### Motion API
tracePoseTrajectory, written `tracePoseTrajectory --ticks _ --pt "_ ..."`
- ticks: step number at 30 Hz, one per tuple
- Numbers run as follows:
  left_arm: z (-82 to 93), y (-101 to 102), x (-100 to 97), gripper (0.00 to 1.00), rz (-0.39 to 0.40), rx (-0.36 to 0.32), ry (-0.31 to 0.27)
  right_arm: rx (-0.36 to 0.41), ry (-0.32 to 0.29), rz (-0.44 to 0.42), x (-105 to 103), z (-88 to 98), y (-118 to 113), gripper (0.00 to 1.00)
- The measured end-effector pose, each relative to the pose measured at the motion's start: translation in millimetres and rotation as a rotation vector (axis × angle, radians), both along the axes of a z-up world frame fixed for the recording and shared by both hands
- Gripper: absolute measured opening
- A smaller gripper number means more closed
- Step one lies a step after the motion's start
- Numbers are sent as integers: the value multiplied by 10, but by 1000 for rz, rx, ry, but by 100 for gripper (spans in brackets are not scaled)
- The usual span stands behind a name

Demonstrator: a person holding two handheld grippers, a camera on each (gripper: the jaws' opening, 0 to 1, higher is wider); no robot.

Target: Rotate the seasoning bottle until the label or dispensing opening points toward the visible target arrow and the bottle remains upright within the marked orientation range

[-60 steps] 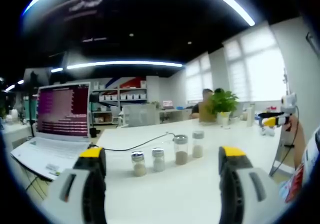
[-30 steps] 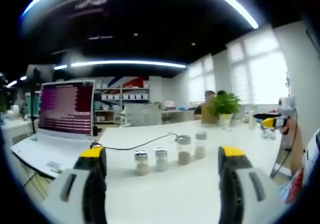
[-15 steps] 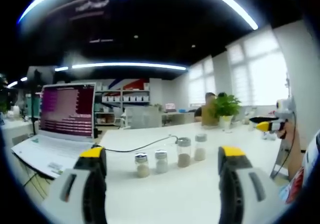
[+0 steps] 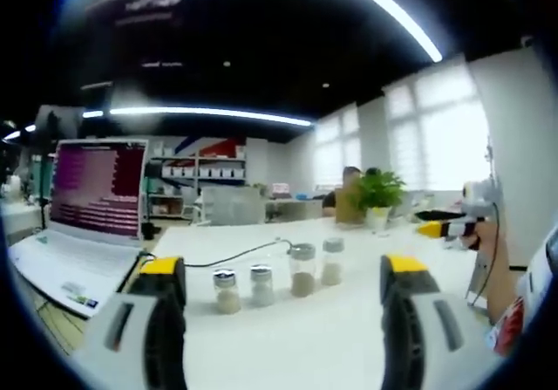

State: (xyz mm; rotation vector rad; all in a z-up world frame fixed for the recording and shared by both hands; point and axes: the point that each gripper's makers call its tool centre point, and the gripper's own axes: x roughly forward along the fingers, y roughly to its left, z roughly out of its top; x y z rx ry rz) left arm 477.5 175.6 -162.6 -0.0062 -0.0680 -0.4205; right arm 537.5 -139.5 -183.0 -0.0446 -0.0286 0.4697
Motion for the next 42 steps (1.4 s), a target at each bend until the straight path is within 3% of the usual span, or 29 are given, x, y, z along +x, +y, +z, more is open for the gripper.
tracePoseTrajectory --ticks 4,10,19,24,34,42 --pt "-21 18 -7 91 6 34 4 -47 4 -46 66 -45 -42 87" --pt "-17 40 -10 92 4 16 14 -31 -1 -63 125 -14 -49 87" --pt "-23 73 0 92 11 6 23 -53 10 -23 220 -60 122 83" --pt "-17 88 -21 92 13 5 23 -38 -45 -1 202 31 223 81" --pt "-7 109 -59 92 29 8 12 9 -61 15 248 129 373 77" --pt "-36 70 -72 91 22 23 18 -19 -65 30 282 177 499 77"
